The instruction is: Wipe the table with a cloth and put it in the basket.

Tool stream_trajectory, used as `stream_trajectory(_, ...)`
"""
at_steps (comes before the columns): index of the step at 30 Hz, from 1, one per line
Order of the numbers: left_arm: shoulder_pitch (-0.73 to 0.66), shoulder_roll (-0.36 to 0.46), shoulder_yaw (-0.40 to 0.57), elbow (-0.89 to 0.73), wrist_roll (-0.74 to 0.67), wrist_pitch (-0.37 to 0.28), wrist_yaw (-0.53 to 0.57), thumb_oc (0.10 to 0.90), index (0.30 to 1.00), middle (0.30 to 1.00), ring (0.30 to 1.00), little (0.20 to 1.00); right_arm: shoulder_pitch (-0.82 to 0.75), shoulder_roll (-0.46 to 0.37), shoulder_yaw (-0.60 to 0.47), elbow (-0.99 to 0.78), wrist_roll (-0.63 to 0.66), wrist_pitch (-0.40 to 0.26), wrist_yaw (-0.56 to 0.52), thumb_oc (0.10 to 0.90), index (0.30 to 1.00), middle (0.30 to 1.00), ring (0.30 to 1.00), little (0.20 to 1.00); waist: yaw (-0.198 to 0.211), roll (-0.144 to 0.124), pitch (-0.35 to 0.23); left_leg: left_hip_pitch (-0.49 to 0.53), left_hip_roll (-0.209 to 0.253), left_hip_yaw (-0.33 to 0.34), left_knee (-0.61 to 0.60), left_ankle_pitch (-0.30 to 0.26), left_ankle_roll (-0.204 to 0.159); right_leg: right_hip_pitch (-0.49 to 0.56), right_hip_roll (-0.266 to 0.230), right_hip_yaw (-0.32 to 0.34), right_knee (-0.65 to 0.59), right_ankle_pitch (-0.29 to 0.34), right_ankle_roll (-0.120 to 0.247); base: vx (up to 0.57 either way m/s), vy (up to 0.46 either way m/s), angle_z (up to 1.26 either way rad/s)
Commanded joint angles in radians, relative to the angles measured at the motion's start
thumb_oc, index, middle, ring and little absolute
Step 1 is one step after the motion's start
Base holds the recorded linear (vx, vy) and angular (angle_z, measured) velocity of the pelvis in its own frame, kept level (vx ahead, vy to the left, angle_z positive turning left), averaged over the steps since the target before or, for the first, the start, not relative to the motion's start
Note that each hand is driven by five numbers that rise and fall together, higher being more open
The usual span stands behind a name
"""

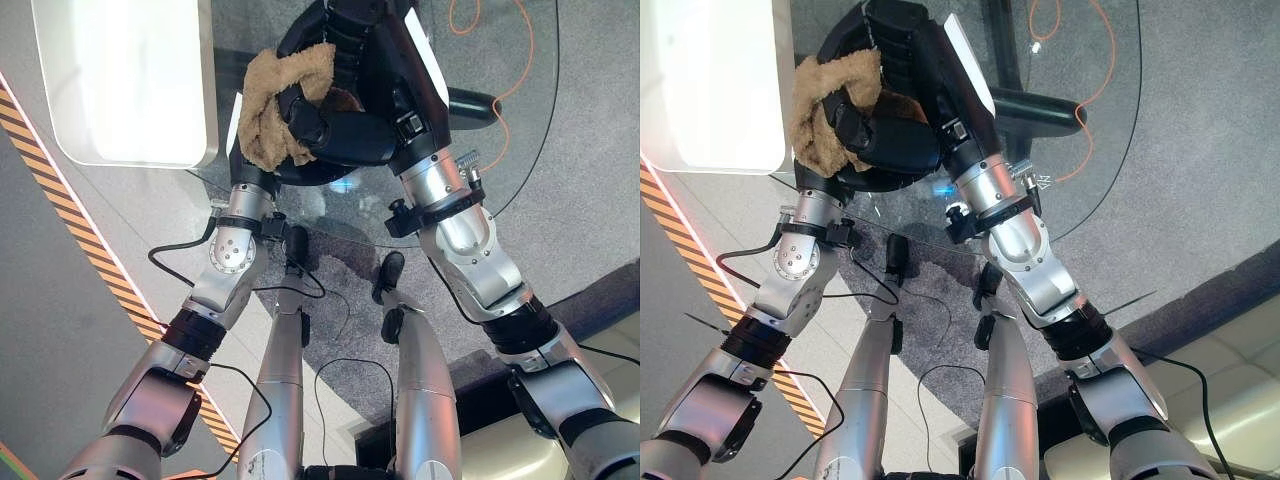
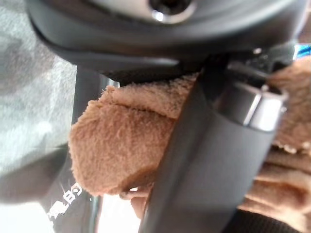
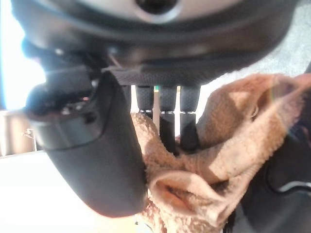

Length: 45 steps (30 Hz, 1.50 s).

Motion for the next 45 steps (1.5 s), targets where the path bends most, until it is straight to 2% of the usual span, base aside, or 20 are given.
stream_trajectory(1, -0.065, -0.056, 0.022, -0.120, -0.062, -0.144, -0.083, 0.100, 0.300, 0.300, 0.300, 0.200, -0.117, 0.036, -0.003, -0.113, -0.022, -0.166, -0.008, 0.100, 0.300, 0.300, 0.300, 0.200, -0.008, 0.023, -0.025, 0.018, -0.044, 0.047, 0.086, -0.074, 0.060, 0.083, 0.032, -0.011, -0.229, 0.177, 0.044, 0.00, 0.000, 0.00)
stream_trajectory(6, -0.062, -0.063, 0.024, -0.126, -0.051, -0.143, -0.083, 0.100, 0.300, 0.300, 0.300, 0.200, -0.119, 0.035, -0.005, -0.112, -0.030, -0.160, -0.014, 0.100, 0.300, 0.300, 0.300, 0.200, -0.008, 0.023, -0.025, 0.016, -0.043, 0.047, 0.086, -0.075, 0.060, 0.081, 0.031, -0.011, -0.229, 0.177, 0.044, 0.00, 0.000, 0.00)
stream_trajectory(7, -0.062, -0.062, 0.023, -0.128, -0.051, -0.140, -0.082, 0.100, 0.300, 0.300, 0.300, 0.200, -0.120, 0.035, -0.005, -0.112, -0.039, -0.153, -0.027, 0.396, 0.554, 0.554, 0.554, 0.496, -0.008, 0.023, -0.025, 0.016, -0.043, 0.047, 0.087, -0.075, 0.060, 0.081, 0.031, -0.011, -0.227, 0.176, 0.044, 0.00, 0.000, 0.00)
stream_trajectory(8, -0.063, -0.062, 0.022, -0.127, -0.052, -0.140, -0.081, 0.100, 0.300, 0.300, 0.300, 0.200, -0.121, 0.034, -0.005, -0.111, -0.041, -0.151, -0.031, 0.520, 0.660, 0.660, 0.660, 0.620, -0.008, 0.023, -0.025, 0.017, -0.044, 0.048, 0.087, -0.075, 0.060, 0.081, 0.032, -0.011, -0.227, 0.176, 0.044, 0.00, 0.000, 0.00)
stream_trajectory(9, -0.064, -0.063, 0.024, -0.125, -0.051, -0.139, -0.083, 0.100, 0.300, 0.300, 0.300, 0.200, -0.120, 0.032, -0.006, -0.107, -0.039, -0.153, -0.030, 0.800, 0.900, 0.900, 0.900, 0.900, -0.009, 0.022, -0.025, 0.018, -0.043, 0.048, 0.086, -0.076, 0.060, 0.083, 0.031, -0.011, -0.228, 0.176, 0.044, 0.00, 0.000, 0.00)
stream_trajectory(27, -0.067, -0.066, 0.024, -0.109, -0.078, -0.154, -0.090, 0.100, 0.300, 0.300, 0.300, 0.200, -0.120, 0.004, -0.005, -0.068, -0.109, -0.154, -0.087, 0.800, 0.900, 0.900, 0.900, 0.900, -0.011, 0.019, -0.025, 0.011, -0.044, 0.047, 0.092, -0.078, 0.061, 0.075, 0.032, -0.009, -0.227, 0.178, 0.044, 0.00, 0.000, 0.00)
stream_trajectory(45, -0.064, -0.070, 0.031, -0.110, -0.083, -0.157, -0.093, 0.100, 0.300, 0.300, 0.300, 0.200, -0.125, 0.005, -0.010, -0.071, -0.111, -0.157, -0.090, 0.800, 0.900, 0.900, 0.900, 0.900, -0.010, 0.019, -0.025, 0.007, -0.044, 0.046, 0.097, -0.081, 0.060, 0.071, 0.032, -0.007, -0.222, 0.177, 0.044, 0.00, 0.000, 0.00)
